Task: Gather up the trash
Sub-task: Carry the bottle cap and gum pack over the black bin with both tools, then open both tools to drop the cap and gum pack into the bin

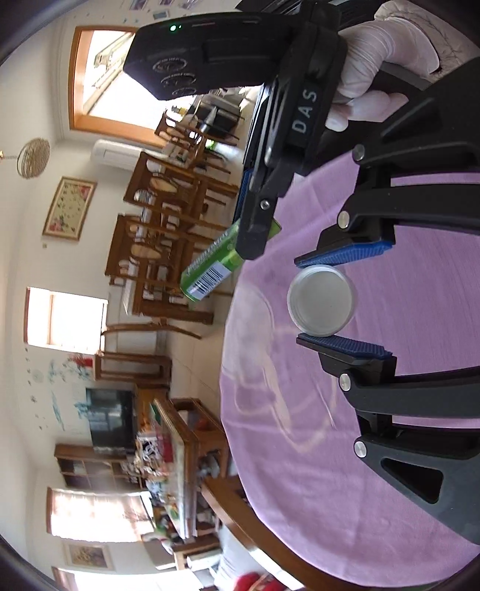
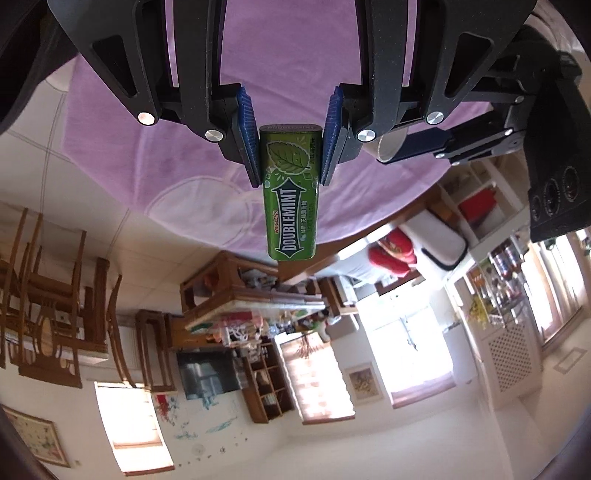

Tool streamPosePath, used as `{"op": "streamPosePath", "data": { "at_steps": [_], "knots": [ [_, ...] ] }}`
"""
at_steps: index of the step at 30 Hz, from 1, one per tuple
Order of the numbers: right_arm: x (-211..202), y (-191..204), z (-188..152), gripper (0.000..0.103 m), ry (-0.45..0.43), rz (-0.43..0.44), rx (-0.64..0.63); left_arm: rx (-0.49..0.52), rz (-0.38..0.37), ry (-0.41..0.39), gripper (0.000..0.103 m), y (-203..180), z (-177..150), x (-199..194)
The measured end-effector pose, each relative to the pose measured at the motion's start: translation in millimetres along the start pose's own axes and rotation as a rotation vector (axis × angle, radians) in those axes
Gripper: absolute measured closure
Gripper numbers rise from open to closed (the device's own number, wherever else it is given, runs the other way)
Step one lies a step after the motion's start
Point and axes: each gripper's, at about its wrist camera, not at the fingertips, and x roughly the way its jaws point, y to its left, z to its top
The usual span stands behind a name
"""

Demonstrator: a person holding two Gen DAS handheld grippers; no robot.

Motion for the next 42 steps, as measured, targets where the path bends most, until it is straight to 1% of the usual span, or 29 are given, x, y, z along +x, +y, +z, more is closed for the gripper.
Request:
{"op": "streamPosePath", "data": {
  "at_steps": [2,4,10,11,14,17,19,21,24,27,29,34,39,41,42],
  "knots": [
    [-30,-21,-6,0.072,-0.042,-0.026,0.026,0.028,-0.022,-0.007,0.067,-20,0,4],
    [-61,-44,-15,0.072,-0.074,-0.058,0.051,0.055,-0.062,-0.005,0.067,-44,-1,12],
    [-136,-116,-48,0.072,-0.129,-0.168,0.148,0.152,-0.185,0.013,0.067,-126,0,39],
    [-146,-126,-54,0.072,-0.132,-0.184,0.161,0.17,-0.21,0.013,0.067,-141,0,44],
    [-178,-163,-72,0.072,-0.145,-0.254,0.205,0.188,-0.27,0.028,0.067,-168,-1,57],
    [-202,-196,-92,0.072,-0.146,-0.32,0.253,0.219,-0.346,0.059,0.067,-201,-4,74],
    [-216,-217,-107,0.072,-0.133,-0.366,0.281,0.231,-0.372,0.084,0.067,-216,-5,90],
    [-223,-230,-119,0.072,-0.111,-0.408,0.3,0.248,-0.4,0.113,0.067,-231,-8,105],
    [-229,-255,-140,0.072,-0.065,-0.455,0.334,0.264,-0.408,0.156,0.067,-248,-9,129],
    [-219,-258,-153,0.072,-0.032,-0.483,0.346,0.262,-0.405,0.206,0.067,-258,-10,153],
    [-213,-262,-161,0.072,-0.018,-0.485,0.358,0.258,-0.41,0.237,0.067,-261,-13,161],
    [-200,-261,-165,0.072,-0.003,-0.487,0.363,0.262,-0.394,0.27,0.066,-265,-19,172],
    [-194,-262,-164,0.071,0.011,-0.488,0.364,0.266,-0.373,0.28,0.066,-270,-19,176],
    [-192,-263,-162,0.071,0.015,-0.489,0.367,0.265,-0.373,0.287,0.064,-269,-19,175],
    [-192,-264,-161,0.071,0.014,-0.488,0.367,0.266,-0.373,0.286,0.06,-269,-19,175]
  ]
}}
